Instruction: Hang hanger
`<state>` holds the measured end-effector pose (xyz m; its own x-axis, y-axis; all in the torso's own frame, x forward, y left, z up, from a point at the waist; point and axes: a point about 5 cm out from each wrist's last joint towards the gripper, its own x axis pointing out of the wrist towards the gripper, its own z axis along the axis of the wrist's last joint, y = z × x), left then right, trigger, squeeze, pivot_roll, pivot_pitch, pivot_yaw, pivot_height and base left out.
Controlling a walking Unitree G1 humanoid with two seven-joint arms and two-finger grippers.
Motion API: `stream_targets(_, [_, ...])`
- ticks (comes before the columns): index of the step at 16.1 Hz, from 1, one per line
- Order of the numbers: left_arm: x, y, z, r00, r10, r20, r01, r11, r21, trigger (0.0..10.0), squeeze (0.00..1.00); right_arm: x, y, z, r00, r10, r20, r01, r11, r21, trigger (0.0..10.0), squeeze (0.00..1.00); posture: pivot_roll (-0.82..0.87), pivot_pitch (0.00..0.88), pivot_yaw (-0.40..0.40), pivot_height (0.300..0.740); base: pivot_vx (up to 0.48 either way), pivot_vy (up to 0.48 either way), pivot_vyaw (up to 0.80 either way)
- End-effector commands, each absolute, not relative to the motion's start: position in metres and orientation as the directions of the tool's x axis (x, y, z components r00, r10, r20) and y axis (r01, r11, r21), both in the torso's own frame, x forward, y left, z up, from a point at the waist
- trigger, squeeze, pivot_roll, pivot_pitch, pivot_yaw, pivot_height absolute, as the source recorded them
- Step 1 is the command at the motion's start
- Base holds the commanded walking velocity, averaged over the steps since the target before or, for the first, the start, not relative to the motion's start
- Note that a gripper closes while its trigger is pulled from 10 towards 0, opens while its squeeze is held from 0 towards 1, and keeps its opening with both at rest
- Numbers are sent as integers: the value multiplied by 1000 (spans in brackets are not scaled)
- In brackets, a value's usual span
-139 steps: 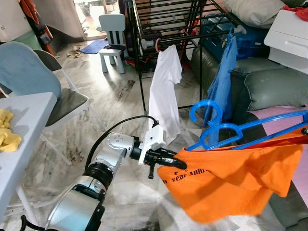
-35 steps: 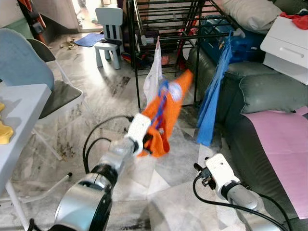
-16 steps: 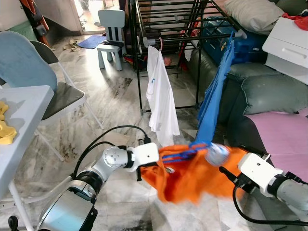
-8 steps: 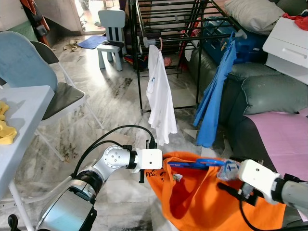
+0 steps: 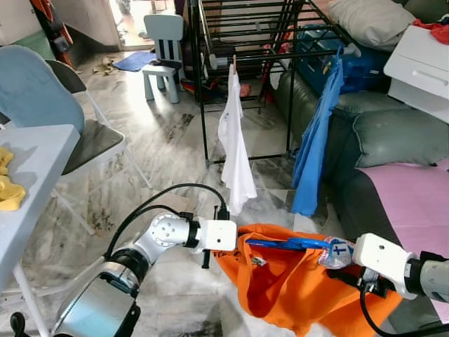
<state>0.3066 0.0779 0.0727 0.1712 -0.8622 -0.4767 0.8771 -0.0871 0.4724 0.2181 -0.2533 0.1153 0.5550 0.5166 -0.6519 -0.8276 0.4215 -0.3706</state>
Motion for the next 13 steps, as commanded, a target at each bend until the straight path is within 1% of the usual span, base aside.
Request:
stream_targets(1, [309,77,78,171,-863,-475,858,-106,502,0,0,220,-251,120,553,529,-644,-831,413,-374,0,0,-26,0,22,740,0,0,0])
stream_targets(6, [308,76,75,175,-854,-491,853,-117,508,0,0,220,-244,119,555,559,-616,-829,437,-350,0,0,-32,0,22,740,0,0,0])
stream_targets(9, [311,76,76,214,-851,-480,850,-80,520,0,0,220,-240,114,562,572,-597,-822,464,-330,0,0,-32,0,21,740,0,0,0])
stream_targets(13, [313,77,76,235,-839,-491,837,-82,541,0,0,220,-240,111,563,571,-597,-820,474,-319,0,0,-33,0,20,740,0,0,0])
